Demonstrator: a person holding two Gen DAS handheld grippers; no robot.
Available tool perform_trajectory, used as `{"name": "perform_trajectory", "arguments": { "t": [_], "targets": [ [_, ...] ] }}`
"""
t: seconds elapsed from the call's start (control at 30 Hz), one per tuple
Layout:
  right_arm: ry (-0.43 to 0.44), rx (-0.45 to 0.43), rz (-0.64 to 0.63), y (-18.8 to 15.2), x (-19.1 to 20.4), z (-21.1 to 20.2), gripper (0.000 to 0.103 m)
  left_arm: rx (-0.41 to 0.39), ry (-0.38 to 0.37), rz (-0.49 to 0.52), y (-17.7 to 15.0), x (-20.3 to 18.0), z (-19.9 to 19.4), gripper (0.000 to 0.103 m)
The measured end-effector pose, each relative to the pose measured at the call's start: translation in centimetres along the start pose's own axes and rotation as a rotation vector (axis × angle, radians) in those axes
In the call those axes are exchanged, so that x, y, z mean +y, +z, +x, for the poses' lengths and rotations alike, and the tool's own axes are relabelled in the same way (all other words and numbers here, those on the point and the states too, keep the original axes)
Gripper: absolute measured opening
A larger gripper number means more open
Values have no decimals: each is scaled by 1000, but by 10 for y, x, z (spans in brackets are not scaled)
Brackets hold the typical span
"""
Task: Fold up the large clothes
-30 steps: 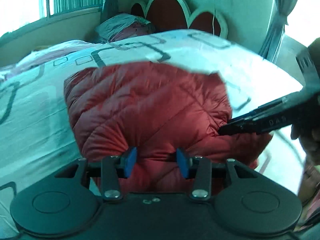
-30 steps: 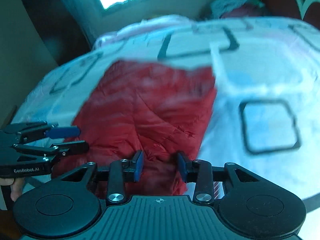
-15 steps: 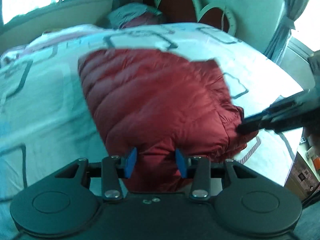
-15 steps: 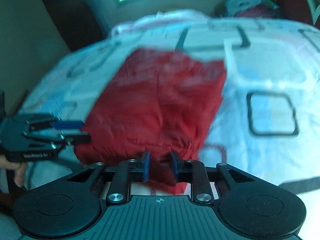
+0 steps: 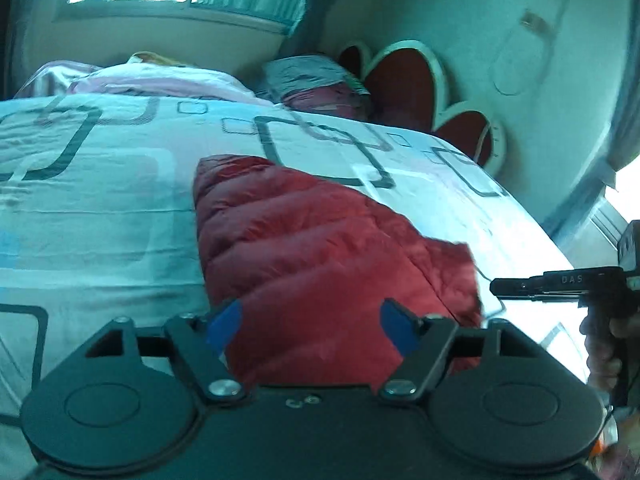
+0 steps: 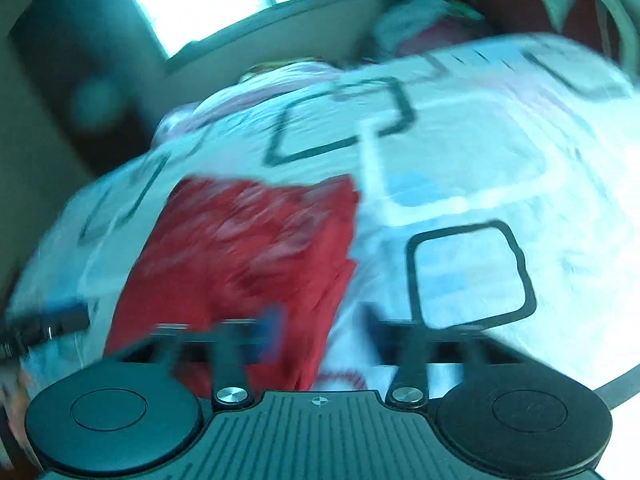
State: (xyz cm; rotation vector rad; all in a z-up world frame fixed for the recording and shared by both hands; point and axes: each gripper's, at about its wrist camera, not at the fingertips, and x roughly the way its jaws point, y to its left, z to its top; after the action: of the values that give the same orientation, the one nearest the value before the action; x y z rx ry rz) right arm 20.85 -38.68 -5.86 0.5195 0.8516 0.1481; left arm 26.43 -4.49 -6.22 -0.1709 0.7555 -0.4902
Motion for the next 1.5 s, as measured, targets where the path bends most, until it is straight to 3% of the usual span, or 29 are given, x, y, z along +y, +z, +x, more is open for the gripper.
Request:
{"name": "perform_trajectory", "arguments": {
  "t": [0.13,0.23,0.27,0.37,0.43,0.5,0.6,0.73,0.8,0.83,0.87,1.1,1.33,1.43,1.47,1.5],
  "targets": [
    [101,42,174,14,-19,32,29,36,-16,-74,1,16,21,68],
    [211,39,177,14,-14,38,28,66,0,-89,-2,21,29,68],
    [224,55,194,12,-16,42,16,74,8,-92,-4,23,30,70],
    [324,139,326,0,-33,63,13,87,19,-119,-9,26,31,72],
    [376,121,292,1,-28,57,13,84,19,-130,-9,29,29,73],
    [339,134,286,-1,-32,65,13,84,19,-144,-10,31,30,79],
    [318,158,334,-7,-51,78,13,91,27,-168,-9,32,32,78],
    [289,141,266,-1,-45,62,18,91,34,-154,-7,28,29,78],
    [259,113,251,-2,-44,52,59,86,19,-158,-7,28,27,87],
    [222,92,228,-1,-43,49,72,83,22,-159,-7,27,26,89],
    [215,90,206,0,-44,51,78,82,21,-159,-7,26,26,90],
    [382,171,353,-2,-77,88,77,123,-29,-245,-9,34,43,92],
    [395,200,272,9,-66,99,77,155,-152,-470,-15,71,67,94],
    [399,203,251,13,-60,107,77,166,-155,-483,-13,69,75,93],
    [396,205,233,14,-57,108,75,168,-143,-464,-12,65,77,89],
    [388,213,215,14,-53,111,62,165,-125,-438,-10,61,78,80]
  ]
}}
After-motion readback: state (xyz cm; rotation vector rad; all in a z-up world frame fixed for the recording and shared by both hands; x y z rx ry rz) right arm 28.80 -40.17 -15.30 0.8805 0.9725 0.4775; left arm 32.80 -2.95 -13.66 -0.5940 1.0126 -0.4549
